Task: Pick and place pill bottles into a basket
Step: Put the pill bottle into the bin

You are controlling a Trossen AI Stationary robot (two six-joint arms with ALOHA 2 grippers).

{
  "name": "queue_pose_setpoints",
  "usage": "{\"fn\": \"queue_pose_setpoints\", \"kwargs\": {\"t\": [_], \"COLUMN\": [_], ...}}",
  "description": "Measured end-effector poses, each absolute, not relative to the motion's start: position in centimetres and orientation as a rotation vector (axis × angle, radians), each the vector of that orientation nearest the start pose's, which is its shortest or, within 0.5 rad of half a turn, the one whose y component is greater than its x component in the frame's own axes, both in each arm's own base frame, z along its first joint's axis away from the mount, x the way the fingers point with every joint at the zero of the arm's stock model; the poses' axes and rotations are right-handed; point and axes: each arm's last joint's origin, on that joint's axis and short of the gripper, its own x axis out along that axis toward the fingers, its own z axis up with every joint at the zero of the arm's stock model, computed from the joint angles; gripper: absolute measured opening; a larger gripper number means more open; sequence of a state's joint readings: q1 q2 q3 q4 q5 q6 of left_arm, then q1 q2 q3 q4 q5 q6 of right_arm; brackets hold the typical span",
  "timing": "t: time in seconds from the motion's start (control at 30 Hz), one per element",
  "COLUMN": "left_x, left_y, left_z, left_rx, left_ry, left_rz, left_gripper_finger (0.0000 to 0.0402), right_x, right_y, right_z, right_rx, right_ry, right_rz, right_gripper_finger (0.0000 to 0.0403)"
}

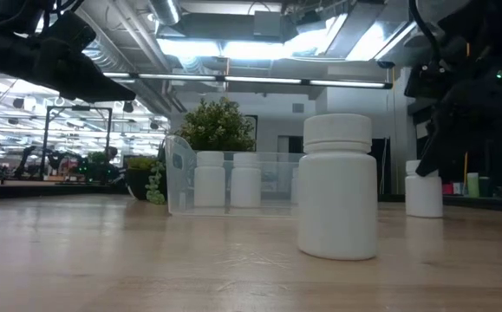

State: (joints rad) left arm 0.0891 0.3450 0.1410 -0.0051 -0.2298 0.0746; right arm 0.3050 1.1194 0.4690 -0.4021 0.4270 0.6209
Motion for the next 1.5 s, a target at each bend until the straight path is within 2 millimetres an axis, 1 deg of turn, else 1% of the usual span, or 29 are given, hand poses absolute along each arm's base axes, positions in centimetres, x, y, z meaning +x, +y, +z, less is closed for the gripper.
{"fn": "queue_pose_setpoints", "kwargs": {"t": [0.1, 0.3, 0.43, 0.53, 0.73, 0.93, 1.07, 1.13, 1.3, 1.4, 1.5], "left_x": [11.6, 11.6, 11.6, 11.6, 11.6, 11.6, 11.6, 11.6, 11.6, 11.6, 11.6], "left_y": [1.7, 1.7, 1.7, 1.7, 1.7, 1.7, 1.7, 1.7, 1.7, 1.7, 1.7], "left_z": [18.2, 18.2, 18.2, 18.2, 18.2, 18.2, 18.2, 18.2, 18.2, 18.2, 18.2], "left_rx": [0.091, 0.113, 0.114, 0.114, 0.105, 0.105, 0.105, 0.105, 0.105, 0.106, 0.105], "left_ry": [0.222, 0.225, 0.225, 0.225, 0.223, 0.223, 0.223, 0.223, 0.223, 0.223, 0.223], "left_rz": [0.309, 0.307, 0.307, 0.31, 0.312, 0.312, 0.312, 0.311, 0.311, 0.312, 0.312], "left_gripper_finger": [0.0002, 0.0004, 0.0004, 0.0002, 0.0005, 0.0007, 0.0004, 0.0003, 0.0006, 0.0004, 0.0003], "right_x": [17.9, 18.3, 18.8, 19.3, 19.8, 19.9, 19.8, 19.8, 19.9, 20.2, 20.5], "right_y": [4.4, 4.4, 4.2, 4.2, 3.7, 3.1, 2.9, 2.7, 2.6, 2.7, 2.7], "right_z": [15.9, 16.2, 16.8, 17.3, 18.2, 20.2, 21.4, 21.8, 22.4, 23.5, 25.0], "right_rx": [0.195, 0.197, 0.09, 0.013, -0.033, -0.083, -0.055, -0.04, -0.056, -0.063, -0.067], "right_ry": [0.886, 0.821, 0.72, 0.654, 0.593, 0.484, 0.41, 0.382, 0.37, 0.351, 0.383], "right_rz": [-0.4, -0.418, -0.468, -0.467, -0.45, -0.403, -0.32, -0.307, -0.307, -0.304, -0.306], "right_gripper_finger": [0.0149, 0.0149, 0.0149, 0.0149, 0.0149, 0.0149, 0.0149, 0.0149, 0.0149, 0.0149, 0.0149]}}
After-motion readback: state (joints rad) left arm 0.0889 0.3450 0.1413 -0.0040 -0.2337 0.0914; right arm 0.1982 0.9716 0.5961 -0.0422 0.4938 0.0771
